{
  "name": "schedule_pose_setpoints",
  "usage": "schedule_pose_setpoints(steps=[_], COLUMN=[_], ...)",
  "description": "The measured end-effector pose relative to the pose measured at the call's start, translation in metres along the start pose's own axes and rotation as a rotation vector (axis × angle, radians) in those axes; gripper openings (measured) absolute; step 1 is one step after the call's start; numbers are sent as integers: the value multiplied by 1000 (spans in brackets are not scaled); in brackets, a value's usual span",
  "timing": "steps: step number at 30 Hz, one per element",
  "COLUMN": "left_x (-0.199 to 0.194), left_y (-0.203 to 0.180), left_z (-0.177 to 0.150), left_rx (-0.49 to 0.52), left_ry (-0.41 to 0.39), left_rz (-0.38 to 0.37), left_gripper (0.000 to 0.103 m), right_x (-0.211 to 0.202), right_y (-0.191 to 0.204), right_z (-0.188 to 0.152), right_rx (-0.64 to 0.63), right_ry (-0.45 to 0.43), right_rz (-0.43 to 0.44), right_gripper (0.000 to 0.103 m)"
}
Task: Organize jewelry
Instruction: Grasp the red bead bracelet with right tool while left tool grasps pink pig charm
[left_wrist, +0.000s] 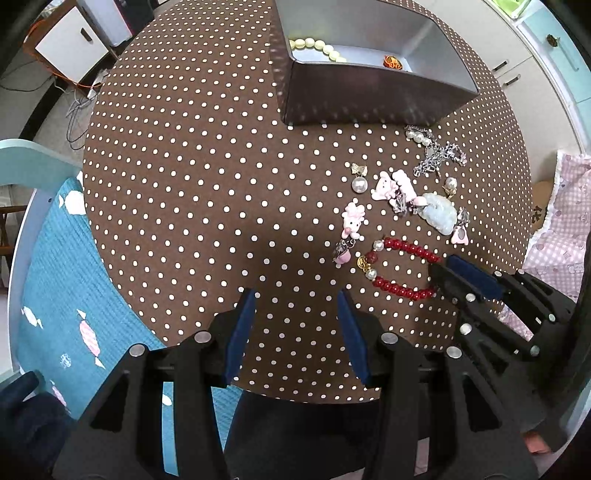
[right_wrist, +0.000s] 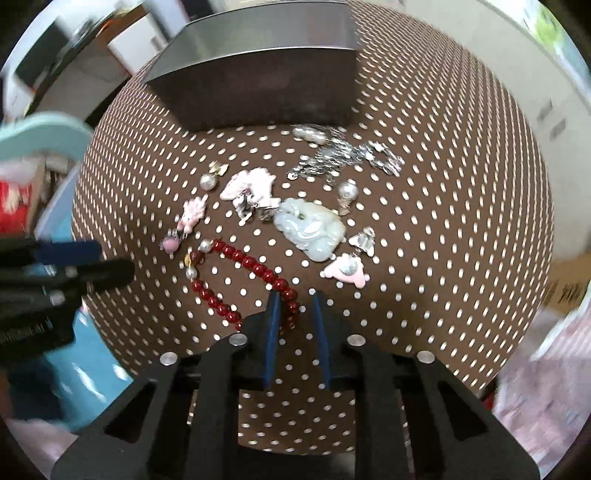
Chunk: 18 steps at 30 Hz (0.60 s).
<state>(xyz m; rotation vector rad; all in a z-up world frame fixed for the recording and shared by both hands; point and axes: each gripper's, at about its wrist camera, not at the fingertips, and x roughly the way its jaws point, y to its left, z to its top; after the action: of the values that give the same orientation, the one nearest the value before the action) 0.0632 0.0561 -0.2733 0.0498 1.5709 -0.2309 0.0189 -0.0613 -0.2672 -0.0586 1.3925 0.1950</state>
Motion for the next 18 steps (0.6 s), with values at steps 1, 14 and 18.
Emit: schedule_pose_setpoints(steps=[1,14,18], left_x=[2,5,13], left_y=[-1,-18,-21], left_z=[-1,18,27], left_rx=[-1,-4,-3], left_ry=[2,2,5], left_rz=[-2,-14,-23], left_gripper=[47,47,47], right_x=[-1,-26,-47], right_y=[8,-29,-45], right_z=[-2,9,16], right_rx=[-67,41,76], right_ry=[-11,-23,-63], right_rz=[-26,103,138], right_gripper=[11,7,7])
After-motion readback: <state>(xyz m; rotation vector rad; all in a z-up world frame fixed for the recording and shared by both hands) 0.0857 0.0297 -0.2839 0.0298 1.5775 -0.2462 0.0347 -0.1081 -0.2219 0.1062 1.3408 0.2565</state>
